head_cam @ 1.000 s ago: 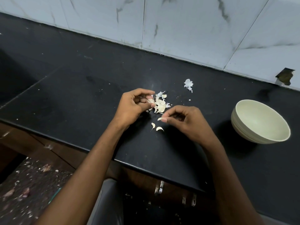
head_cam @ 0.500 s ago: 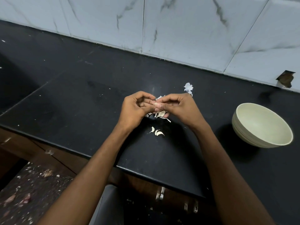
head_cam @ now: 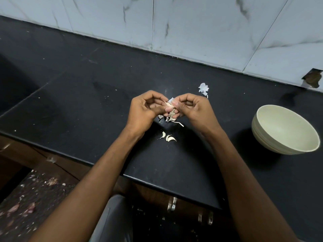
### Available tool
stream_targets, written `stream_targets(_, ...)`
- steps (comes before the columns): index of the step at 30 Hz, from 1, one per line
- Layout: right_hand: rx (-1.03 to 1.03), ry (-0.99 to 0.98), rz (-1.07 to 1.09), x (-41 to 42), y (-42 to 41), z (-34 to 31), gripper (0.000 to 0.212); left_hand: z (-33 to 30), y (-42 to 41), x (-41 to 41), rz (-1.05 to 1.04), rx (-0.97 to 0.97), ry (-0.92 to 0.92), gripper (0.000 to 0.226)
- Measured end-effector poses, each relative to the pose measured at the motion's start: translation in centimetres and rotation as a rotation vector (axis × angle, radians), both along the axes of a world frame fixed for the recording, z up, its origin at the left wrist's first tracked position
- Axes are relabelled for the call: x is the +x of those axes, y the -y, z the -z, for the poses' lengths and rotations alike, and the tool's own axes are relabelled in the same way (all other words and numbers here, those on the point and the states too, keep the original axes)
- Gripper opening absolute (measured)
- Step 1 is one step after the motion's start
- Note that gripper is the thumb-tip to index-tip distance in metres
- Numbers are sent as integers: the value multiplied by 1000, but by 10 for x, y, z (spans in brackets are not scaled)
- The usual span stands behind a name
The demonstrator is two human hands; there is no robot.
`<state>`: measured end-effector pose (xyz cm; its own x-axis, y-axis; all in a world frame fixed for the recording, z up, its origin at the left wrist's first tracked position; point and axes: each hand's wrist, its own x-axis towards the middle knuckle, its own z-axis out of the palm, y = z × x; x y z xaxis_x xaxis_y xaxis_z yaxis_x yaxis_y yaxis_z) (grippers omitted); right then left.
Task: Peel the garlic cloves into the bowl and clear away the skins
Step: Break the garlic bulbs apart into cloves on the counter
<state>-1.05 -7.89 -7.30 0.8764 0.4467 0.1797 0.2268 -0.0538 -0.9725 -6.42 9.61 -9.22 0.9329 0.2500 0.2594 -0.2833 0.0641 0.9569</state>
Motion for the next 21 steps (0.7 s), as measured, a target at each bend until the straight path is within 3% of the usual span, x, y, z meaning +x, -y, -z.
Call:
stream_targets(6, 169, -165, -8, -3, 2, -3, 21, 1, 0, -2, 25, -117, -25, 19)
stream_targets(21, 80, -106, -25, -7, 5, -7, 26, 6, 0, 2, 38, 33, -53, 12)
